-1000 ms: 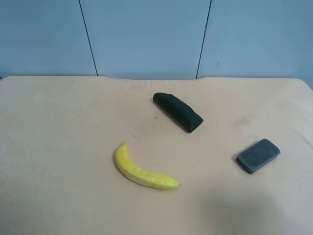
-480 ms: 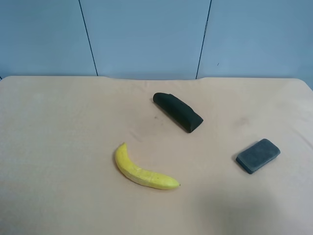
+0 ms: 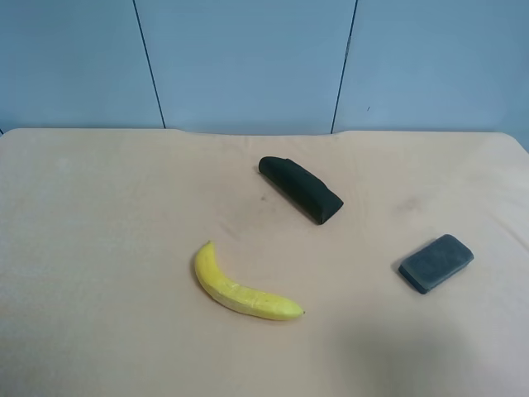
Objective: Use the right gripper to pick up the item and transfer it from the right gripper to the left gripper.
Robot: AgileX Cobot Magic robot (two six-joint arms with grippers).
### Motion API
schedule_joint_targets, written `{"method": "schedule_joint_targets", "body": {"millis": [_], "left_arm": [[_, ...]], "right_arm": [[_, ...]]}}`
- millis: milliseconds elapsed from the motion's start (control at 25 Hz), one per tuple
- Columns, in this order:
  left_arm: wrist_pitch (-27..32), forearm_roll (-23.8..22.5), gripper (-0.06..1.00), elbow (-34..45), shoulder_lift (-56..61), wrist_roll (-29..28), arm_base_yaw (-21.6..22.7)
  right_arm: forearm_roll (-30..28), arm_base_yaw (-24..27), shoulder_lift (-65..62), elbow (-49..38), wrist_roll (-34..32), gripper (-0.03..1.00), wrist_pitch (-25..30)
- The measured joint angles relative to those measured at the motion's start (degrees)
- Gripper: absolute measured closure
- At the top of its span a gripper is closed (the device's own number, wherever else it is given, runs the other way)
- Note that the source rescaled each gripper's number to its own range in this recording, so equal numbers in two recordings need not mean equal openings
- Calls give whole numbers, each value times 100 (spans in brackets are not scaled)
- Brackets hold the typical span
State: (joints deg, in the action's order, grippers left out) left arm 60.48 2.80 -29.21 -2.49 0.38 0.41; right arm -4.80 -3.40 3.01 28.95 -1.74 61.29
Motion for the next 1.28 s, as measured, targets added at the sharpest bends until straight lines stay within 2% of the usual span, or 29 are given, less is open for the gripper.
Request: {"method": "schedule_joint_targets", "body": {"millis": [200,400,640,800,920,1120,1280], "left_arm": [[0,0,-6,0,0,0,0],[0,0,-6,0,0,0,0],[0,0,-6,0,0,0,0],[0,0,-6,0,0,0,0],[0,0,-6,0,0,0,0],[0,0,-6,0,0,0,0],[0,0,-6,0,0,0,0]], "right_arm": [[61,0,979,145,0,-3,44],[162,0,2114,824,19,-3,92],[162,0,3445,1681,534,-3,335],[243,0,4186,2075,595,-3,335],[511,0,4748,2237,338,-3,472],[1313,0,5487,2268,-542,-3,690],[1555,0,5936,2268,-1209,-3,738]]}}
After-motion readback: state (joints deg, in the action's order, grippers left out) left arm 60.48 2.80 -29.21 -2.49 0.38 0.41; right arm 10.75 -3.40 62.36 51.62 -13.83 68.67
